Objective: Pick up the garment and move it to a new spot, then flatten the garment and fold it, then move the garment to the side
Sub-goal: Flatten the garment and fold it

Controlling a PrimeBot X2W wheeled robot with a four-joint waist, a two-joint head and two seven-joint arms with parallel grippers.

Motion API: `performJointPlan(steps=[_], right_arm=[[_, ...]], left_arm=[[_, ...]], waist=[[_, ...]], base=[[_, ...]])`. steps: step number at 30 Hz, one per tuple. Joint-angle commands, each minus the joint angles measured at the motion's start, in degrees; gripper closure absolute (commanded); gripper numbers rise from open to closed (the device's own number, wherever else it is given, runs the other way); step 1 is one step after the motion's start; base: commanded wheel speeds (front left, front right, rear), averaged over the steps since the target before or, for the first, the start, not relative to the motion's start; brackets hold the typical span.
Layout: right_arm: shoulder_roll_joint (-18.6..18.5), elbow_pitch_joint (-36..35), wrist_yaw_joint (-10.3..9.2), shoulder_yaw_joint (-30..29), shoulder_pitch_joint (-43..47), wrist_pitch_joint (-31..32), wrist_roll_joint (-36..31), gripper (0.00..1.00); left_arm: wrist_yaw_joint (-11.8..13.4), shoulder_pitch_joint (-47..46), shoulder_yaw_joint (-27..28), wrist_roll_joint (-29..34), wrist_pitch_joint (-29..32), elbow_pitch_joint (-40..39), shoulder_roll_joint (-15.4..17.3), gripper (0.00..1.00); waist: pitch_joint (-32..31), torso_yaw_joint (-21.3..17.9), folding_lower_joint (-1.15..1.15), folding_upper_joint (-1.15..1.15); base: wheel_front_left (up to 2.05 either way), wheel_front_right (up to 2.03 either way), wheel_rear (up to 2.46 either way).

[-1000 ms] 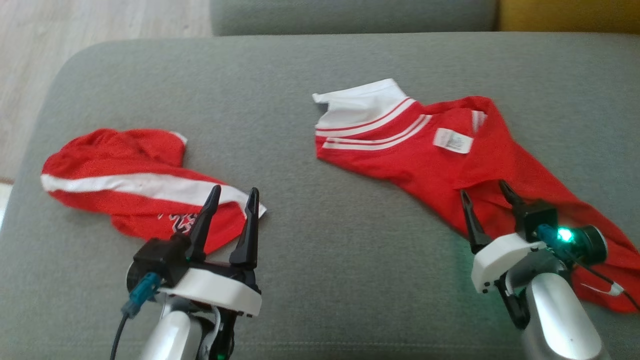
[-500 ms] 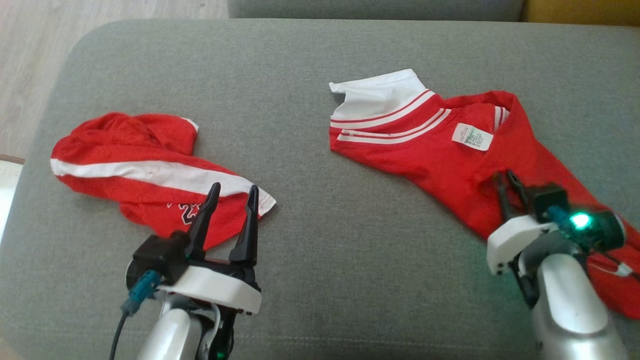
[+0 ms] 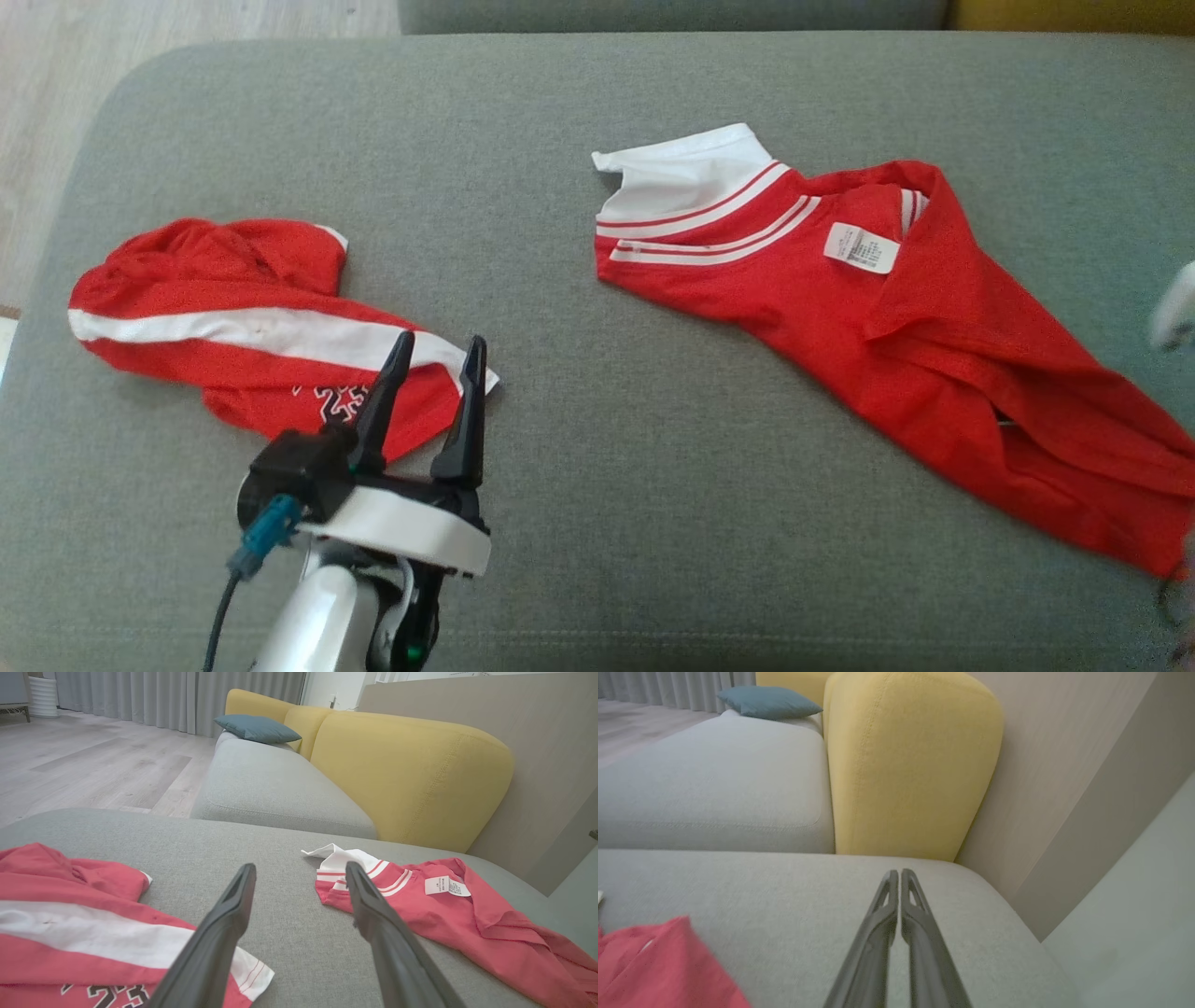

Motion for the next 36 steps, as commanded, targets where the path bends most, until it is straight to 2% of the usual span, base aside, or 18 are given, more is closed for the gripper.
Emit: performJointPlan(steps=[1, 4, 6, 10, 13, 16, 23, 29, 36], right_arm=[[-1.4, -0.6, -0.04, -0.2, -4.4, 0.8, -0.7, 0.01], [-3.4, 1.1, -0.04, -3.1, -8.0, 1.3, -4.3, 0.00], [-3.4, 2.0, -0.04, -5.2, -9.8, 1.2, -6.9, 0.00], [-0.8, 3.2, -0.04, -7.2, -11.4, -1.9, -9.9, 0.00], [2.2, 4.9, -0.04, -5.7, -10.6, -5.3, -9.9, 0.00], [4.3, 6.2, -0.04, -3.2, -9.4, -7.7, -8.4, 0.00], [7.5, 7.0, -0.04, 9.5, -1.5, -13.6, 1.6, 0.00], [7.6, 0.2, -0.04, 22.5, 9.3, -14.9, 14.1, 0.00], [7.6, -10.4, -0.04, 28.2, 20.8, -15.1, 20.4, 0.00]], left_arm=[[-0.2, -3.1, 1.2, -0.1, -0.3, -2.0, 0.1, 0.00], [-0.3, -3.3, 1.2, 0.0, -0.3, -2.0, 0.1, 0.00], [-0.4, -3.3, 1.3, 0.1, -0.3, -1.8, 0.1, 0.00], [-0.3, -3.0, 1.7, 0.1, -0.3, -1.2, 0.1, 0.00], [-0.1, -2.6, 1.9, 0.1, -0.3, -1.1, 0.1, 0.00], [0.0, -2.1, 1.9, 0.1, -0.3, -1.0, 0.1, 0.00], [0.5, -0.1, 2.5, 0.4, -0.3, -1.6, 0.1, 0.00], [0.7, 2.0, 3.0, 0.2, -0.3, -2.4, 0.1, 0.00], [0.8, 3.2, 3.5, -0.4, -0.3, -3.0, 0.1, 0.00]], waist=[[0.5, 0.6, 0.00, 0.00], [0.9, 1.0, 0.00, 0.00], [0.8, 1.3, 0.00, 0.00], [-0.4, 1.4, 0.00, 0.00], [-1.7, 1.1, 0.00, 0.00], [-2.7, 0.8, 0.00, 0.00], [-6.3, -0.6, 0.00, 0.00], [-9.0, -2.2, 0.00, 0.00], [-10.5, -4.0, 0.00, 0.00]], base=[[0.00, 0.00, 0.00], [0.00, 0.00, 0.00], [0.00, 0.00, 0.00], [0.00, 0.00, 0.00], [0.00, 0.00, 0.00], [0.00, 0.00, 0.00], [0.00, 0.00, 0.00], [0.00, 0.00, 0.00], [0.00, 0.00, 0.00]])
